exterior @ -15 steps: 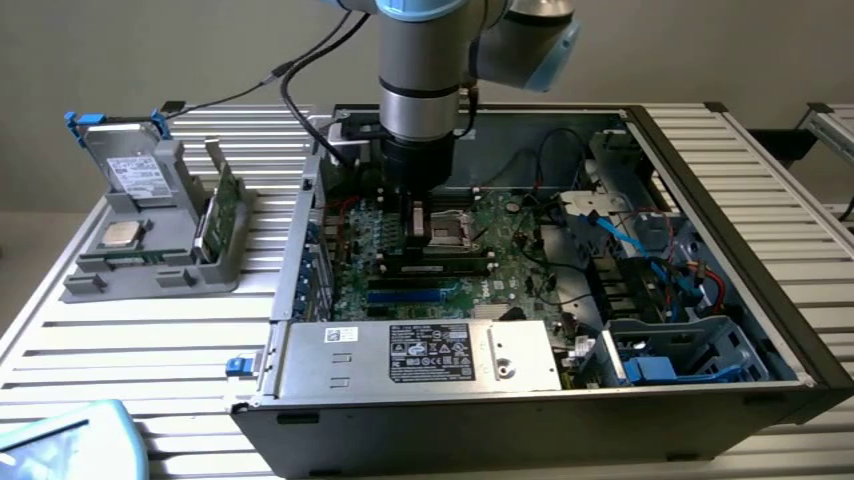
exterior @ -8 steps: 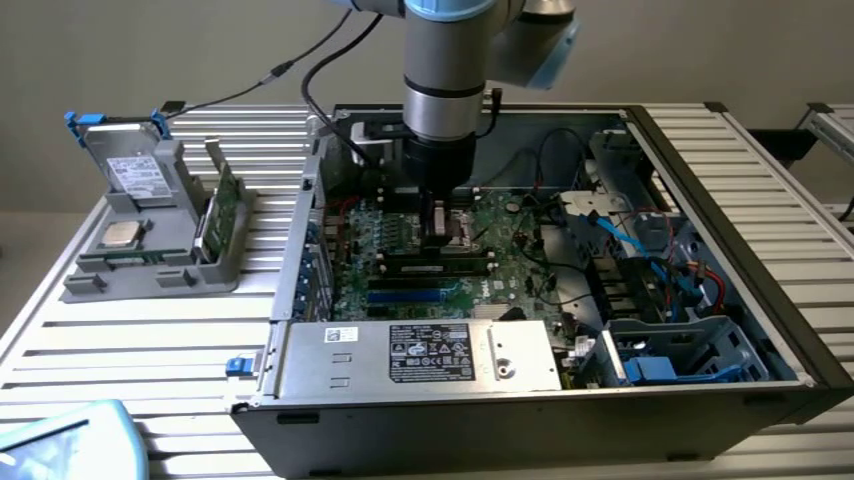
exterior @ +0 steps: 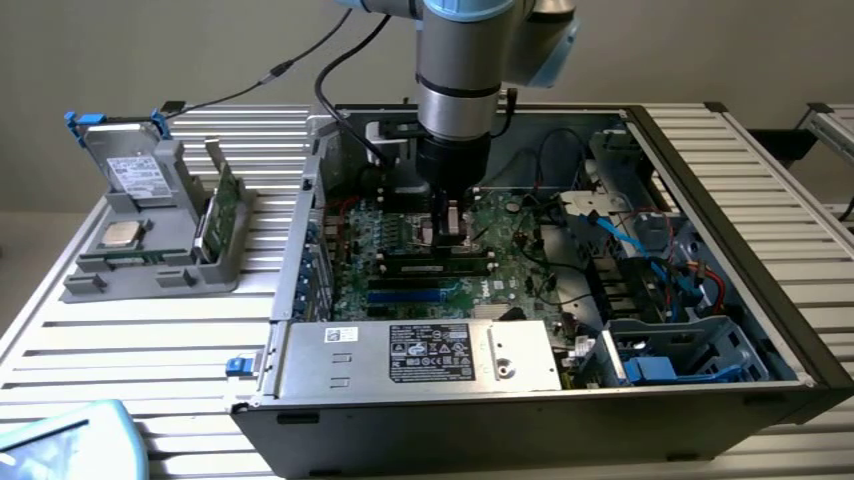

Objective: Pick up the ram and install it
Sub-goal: 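Press down the ram until it locks into place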

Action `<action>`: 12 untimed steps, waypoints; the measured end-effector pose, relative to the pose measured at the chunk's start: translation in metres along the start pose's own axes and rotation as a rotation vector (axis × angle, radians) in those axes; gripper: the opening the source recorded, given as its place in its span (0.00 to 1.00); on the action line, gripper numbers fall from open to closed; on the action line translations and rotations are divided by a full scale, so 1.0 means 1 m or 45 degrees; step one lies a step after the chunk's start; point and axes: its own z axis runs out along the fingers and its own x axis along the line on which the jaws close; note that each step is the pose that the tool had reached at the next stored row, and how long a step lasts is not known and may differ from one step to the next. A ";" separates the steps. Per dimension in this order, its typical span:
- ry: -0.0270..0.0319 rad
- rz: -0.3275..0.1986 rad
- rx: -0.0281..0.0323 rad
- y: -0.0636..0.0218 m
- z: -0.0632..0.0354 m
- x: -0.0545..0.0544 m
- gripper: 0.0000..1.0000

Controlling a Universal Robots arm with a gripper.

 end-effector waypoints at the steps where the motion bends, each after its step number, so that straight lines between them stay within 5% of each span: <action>1: 0.0000 0.000 0.0000 0.0000 0.0000 0.000 0.11; 12: -0.0018 0.005 -0.0004 0.0000 0.0001 0.001 0.11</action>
